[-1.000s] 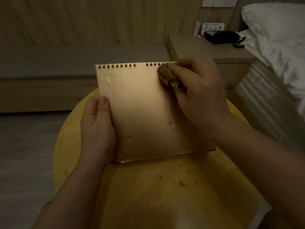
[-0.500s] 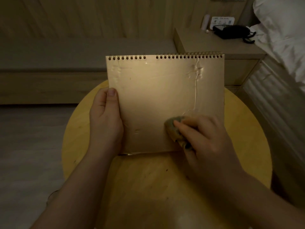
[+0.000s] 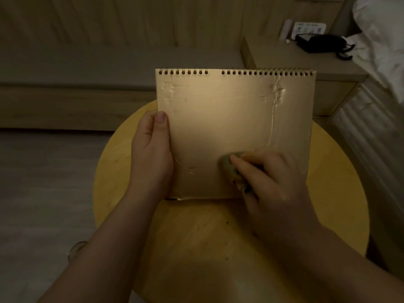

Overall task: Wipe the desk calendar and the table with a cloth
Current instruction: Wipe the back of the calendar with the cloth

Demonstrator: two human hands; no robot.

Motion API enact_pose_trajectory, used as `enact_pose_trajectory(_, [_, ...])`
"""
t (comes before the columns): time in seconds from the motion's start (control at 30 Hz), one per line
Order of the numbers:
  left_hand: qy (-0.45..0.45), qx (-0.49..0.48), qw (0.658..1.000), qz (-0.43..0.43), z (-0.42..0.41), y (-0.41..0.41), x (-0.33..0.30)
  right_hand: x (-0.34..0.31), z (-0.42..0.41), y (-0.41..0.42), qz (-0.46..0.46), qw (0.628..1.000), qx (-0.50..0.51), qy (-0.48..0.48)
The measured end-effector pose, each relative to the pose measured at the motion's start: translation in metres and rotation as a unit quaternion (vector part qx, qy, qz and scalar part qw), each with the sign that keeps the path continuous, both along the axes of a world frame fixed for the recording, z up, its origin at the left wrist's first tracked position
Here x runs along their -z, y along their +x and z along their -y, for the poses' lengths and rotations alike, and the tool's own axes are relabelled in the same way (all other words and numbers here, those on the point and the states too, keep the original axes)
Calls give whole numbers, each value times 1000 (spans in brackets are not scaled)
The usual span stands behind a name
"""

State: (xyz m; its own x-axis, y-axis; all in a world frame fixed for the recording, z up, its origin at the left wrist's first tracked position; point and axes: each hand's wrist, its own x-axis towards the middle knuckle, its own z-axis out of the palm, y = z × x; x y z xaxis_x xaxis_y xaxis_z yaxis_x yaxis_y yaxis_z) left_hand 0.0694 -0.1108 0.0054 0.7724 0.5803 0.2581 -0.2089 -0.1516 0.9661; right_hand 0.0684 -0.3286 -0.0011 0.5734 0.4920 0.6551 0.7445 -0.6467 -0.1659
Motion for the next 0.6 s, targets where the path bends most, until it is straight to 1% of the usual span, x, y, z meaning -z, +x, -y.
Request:
enact_pose_trajectory(0.17, [2, -6, 1000, 9, 1, 0, 1, -43, -29, 38, 41, 999, 1, 24])
enact_pose_trajectory(0.37, [1, 4, 1000, 15, 1, -1, 1, -87, -58, 70, 52, 998, 34, 22])
enact_pose_trajectory(0.47, [2, 6, 1000, 16, 0, -2, 1, -92, -62, 70, 48, 998, 38, 9])
enact_pose_trajectory(0.6, [-16, 13, 1000, 15, -1, -1, 2, -72, -56, 48, 17, 1000, 12, -13])
